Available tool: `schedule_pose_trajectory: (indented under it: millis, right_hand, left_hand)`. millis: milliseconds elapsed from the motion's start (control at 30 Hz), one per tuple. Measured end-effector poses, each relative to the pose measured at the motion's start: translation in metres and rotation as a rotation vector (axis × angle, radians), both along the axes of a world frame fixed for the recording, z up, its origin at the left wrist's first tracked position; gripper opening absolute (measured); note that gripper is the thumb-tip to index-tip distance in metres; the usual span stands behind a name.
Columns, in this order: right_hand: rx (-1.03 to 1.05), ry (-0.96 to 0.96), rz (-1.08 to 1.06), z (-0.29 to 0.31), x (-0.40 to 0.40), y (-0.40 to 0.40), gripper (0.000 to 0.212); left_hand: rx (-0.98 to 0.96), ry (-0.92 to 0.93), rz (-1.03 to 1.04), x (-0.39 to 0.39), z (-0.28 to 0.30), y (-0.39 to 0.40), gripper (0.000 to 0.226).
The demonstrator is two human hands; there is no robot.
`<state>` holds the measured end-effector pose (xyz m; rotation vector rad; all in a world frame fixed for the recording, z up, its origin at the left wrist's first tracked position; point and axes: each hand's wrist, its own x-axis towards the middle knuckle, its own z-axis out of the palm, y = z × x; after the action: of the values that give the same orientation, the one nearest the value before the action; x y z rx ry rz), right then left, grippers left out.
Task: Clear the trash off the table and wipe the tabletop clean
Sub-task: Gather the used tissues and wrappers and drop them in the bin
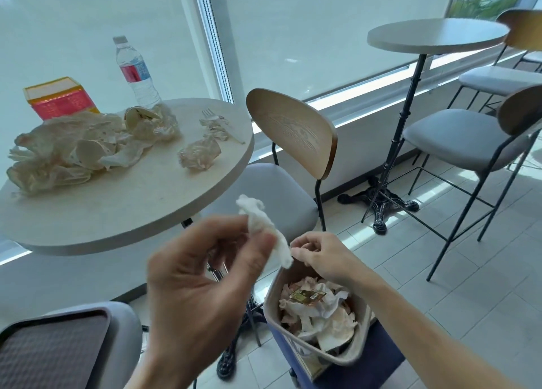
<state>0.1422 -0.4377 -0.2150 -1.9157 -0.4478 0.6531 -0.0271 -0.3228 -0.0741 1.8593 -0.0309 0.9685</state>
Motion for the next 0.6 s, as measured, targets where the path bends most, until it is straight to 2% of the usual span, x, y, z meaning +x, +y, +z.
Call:
schedule_pose_trajectory:
  millis: [133, 233, 367, 500, 600]
  right_hand:
    - [0.012, 0.036, -0.031, -0.005, 0.01, -0.012, 0.007]
    - [0.007, 0.036, -0.089, -0.006, 0.014, -0.023, 0.006]
    - [-0.019, 0.004, -0.127, -0.006, 0.016, -0.031, 0.007]
    - [-0.032, -0.002, -0.116, -0.004, 0.018, -0.03, 0.007]
    - [-0.041, -0.018, -0.097, 0.0, 0.02, -0.025, 0.007]
  left_hand:
    - [-0.06, 0.169, -0.153, 0.011, -0.032, -0.015, 0.011]
    - [-0.102, 0.345, -0.191, 0.028, -0.076, -0.018, 0.011]
    - [0.092, 0.622, -0.163, 0.05, -0.141, -0.009, 0.006]
    - [0.292, 0.88, -0.086, 0.065, -0.181, 0.0, 0.024]
    - [0.36, 0.973, -0.076, 0.069, -0.185, 0.006, 0.036]
